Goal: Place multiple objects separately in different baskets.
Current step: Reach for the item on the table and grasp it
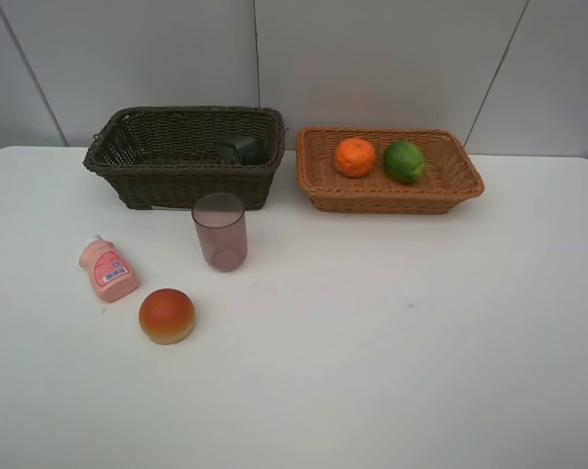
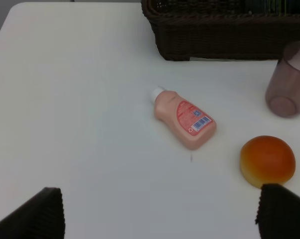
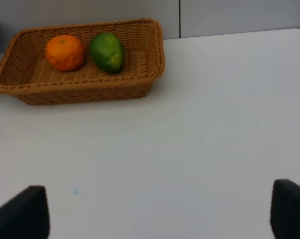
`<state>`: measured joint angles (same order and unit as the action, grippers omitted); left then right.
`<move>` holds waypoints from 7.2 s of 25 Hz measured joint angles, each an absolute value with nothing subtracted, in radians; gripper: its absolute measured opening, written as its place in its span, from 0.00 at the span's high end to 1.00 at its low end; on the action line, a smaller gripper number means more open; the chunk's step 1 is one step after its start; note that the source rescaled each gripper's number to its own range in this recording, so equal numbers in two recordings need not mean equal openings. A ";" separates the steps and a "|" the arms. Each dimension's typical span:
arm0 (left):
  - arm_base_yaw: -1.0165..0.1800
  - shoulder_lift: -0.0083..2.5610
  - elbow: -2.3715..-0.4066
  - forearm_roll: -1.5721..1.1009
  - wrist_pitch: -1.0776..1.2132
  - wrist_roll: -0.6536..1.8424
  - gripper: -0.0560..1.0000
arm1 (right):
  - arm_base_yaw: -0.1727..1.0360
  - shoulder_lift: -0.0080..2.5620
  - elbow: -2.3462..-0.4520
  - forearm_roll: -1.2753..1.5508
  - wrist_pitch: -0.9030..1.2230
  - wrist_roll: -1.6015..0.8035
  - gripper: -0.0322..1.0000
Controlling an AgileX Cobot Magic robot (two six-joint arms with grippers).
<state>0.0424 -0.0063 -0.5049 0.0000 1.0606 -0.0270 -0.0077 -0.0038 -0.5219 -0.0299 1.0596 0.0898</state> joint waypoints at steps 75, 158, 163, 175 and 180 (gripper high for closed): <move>0.041 0.845 -0.871 -0.143 1.005 0.000 0.00 | -0.008 -0.004 -0.522 -0.030 1.060 0.090 0.05; -0.620 1.993 -1.460 0.070 0.908 0.050 0.00 | -0.008 -0.004 -0.522 -0.029 1.060 0.090 0.05; -0.622 1.994 -1.460 0.077 0.892 0.050 0.00 | -0.008 -0.004 -0.522 -0.029 1.060 0.090 0.05; -0.637 2.068 -1.460 0.077 0.876 0.050 0.00 | -0.008 -0.004 -0.522 -0.029 1.060 0.090 0.05; -0.637 2.094 -1.460 0.080 0.854 0.050 0.00 | -0.008 -0.004 -0.522 -0.030 1.060 0.090 0.05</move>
